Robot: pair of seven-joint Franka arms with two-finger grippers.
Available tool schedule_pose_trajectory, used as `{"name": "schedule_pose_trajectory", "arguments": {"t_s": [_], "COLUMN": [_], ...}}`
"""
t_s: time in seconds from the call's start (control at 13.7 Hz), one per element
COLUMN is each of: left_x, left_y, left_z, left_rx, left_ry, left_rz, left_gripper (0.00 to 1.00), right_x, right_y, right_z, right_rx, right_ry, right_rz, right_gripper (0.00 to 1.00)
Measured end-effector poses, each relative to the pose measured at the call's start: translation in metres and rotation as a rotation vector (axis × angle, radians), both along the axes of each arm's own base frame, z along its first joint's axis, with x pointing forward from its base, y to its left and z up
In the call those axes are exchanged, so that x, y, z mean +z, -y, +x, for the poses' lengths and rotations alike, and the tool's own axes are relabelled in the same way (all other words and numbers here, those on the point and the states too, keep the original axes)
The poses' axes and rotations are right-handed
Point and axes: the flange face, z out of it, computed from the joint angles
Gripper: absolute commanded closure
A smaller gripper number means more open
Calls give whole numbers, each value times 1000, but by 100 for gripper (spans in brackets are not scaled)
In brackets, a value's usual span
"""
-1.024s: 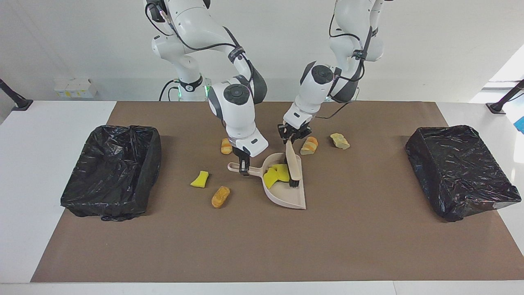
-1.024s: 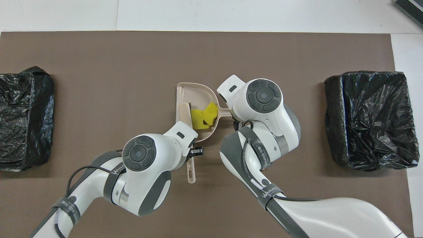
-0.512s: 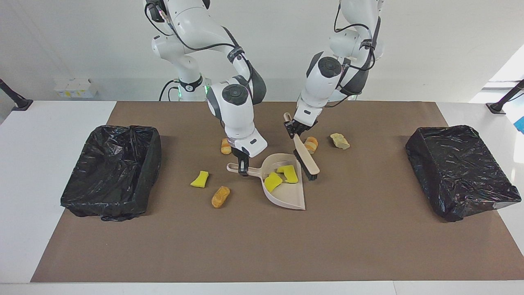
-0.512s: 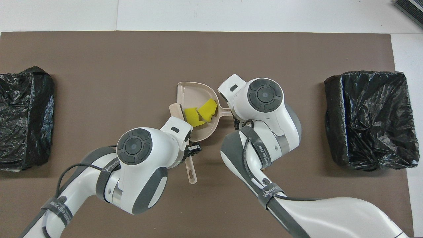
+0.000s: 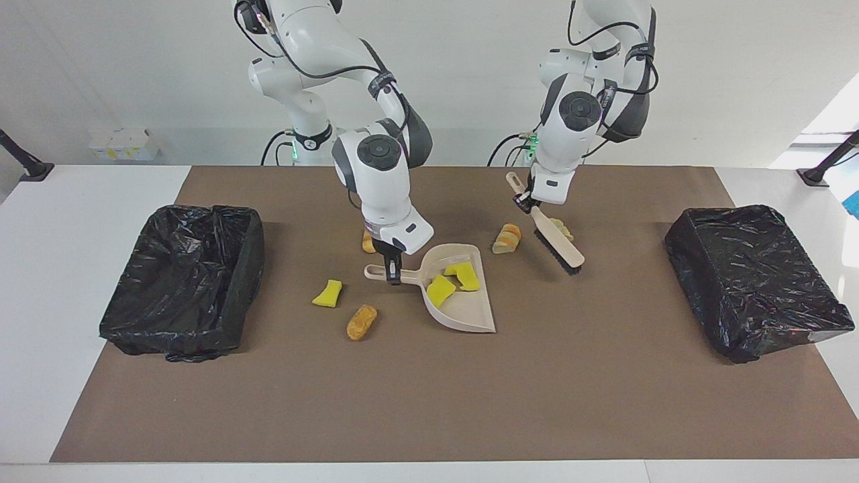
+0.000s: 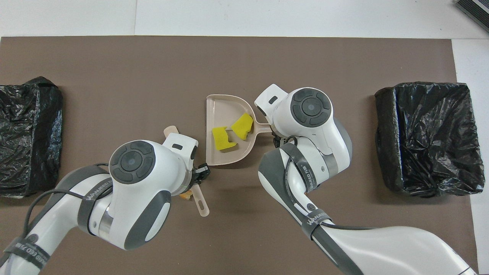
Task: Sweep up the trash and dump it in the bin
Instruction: 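Sweep the tan chunks into the dustpan with the left gripper's brush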
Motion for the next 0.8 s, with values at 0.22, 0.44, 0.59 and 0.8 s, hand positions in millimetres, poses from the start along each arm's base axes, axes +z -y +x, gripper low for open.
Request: {"name": "schedule_pose_trajectory", "arguments": {"t_s": [0.22, 0.44, 0.59, 0.8], "left_x": [-18, -24, -29, -48], "left_y": [-20, -37, -41, -41], "left_z": [-47, -80, -89, -95], "left_rx": [50, 59, 59, 36], "left_ry": [-43, -48, -46, -12], "left_rz": [57, 70, 73, 59], "left_gripper": [100, 100, 100, 100], "right_x": [13, 15, 8, -2], "right_y": [7, -2, -8, -15], "right_z": [-10, -19, -24, -39], "right_rx": [23, 41, 44, -53], "right_ry": [-49, -63, -60, -44], "right_rz": [-26, -33, -31, -21], "right_gripper": [100, 100, 100, 100]}}
